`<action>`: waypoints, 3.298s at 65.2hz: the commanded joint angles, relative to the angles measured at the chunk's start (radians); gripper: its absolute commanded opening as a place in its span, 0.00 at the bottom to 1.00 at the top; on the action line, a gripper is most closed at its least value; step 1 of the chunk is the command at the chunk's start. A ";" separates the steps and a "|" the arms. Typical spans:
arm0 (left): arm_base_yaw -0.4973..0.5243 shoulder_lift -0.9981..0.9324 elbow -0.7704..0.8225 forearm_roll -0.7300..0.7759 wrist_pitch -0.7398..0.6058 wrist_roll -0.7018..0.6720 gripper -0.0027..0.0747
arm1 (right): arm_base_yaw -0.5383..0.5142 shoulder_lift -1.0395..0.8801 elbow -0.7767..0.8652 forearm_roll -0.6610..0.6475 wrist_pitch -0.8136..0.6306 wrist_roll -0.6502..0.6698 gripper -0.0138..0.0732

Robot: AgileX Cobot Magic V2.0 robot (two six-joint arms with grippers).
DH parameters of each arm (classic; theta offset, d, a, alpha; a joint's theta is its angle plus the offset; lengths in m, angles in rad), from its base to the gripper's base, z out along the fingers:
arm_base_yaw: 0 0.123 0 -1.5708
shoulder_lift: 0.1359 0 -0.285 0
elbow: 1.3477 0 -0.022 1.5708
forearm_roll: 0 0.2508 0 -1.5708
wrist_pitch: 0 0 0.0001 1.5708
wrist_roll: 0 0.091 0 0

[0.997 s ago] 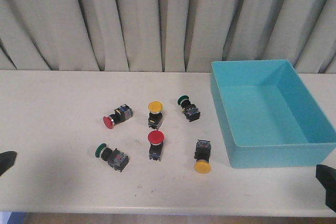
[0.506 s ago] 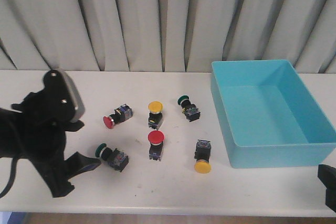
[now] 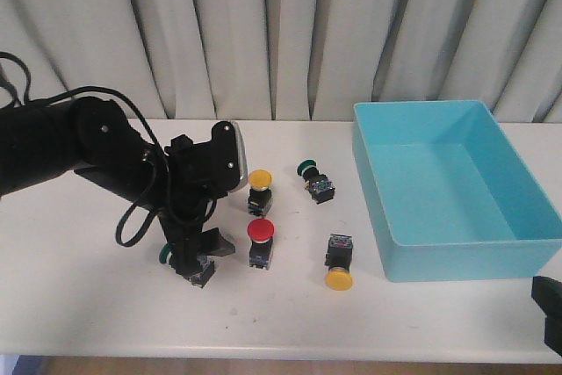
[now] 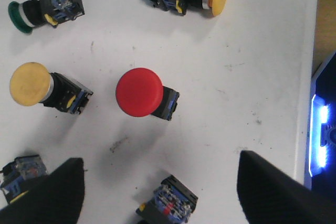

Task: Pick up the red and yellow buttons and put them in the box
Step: 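Reach the left gripper down over the red-capped button in the middle, then close the left gripper on the red button and lift it, then carry the red button toward the right gripper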

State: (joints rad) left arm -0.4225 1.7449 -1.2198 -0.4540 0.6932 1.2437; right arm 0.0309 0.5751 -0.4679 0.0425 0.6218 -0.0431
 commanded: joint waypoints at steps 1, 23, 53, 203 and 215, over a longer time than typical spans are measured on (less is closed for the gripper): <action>-0.006 0.003 -0.071 -0.030 0.003 0.028 0.78 | -0.006 0.008 -0.030 -0.008 -0.057 -0.012 0.77; -0.006 0.156 -0.238 -0.031 0.140 0.089 0.78 | -0.006 0.008 -0.030 -0.008 -0.057 -0.012 0.77; -0.056 0.308 -0.412 -0.014 0.213 0.162 0.78 | -0.006 0.008 -0.030 -0.008 -0.057 -0.012 0.77; -0.016 -0.624 0.395 -0.191 -0.209 -0.398 0.27 | -0.006 0.107 -0.058 0.240 0.072 -0.335 0.76; -0.016 -0.586 0.389 -0.570 -0.109 0.091 0.27 | -0.006 0.246 -0.148 0.466 0.172 -0.679 0.76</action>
State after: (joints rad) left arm -0.4345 1.1599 -0.8039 -0.8045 0.5692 1.0891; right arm 0.0309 0.7555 -0.5446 0.3772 0.7852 -0.5385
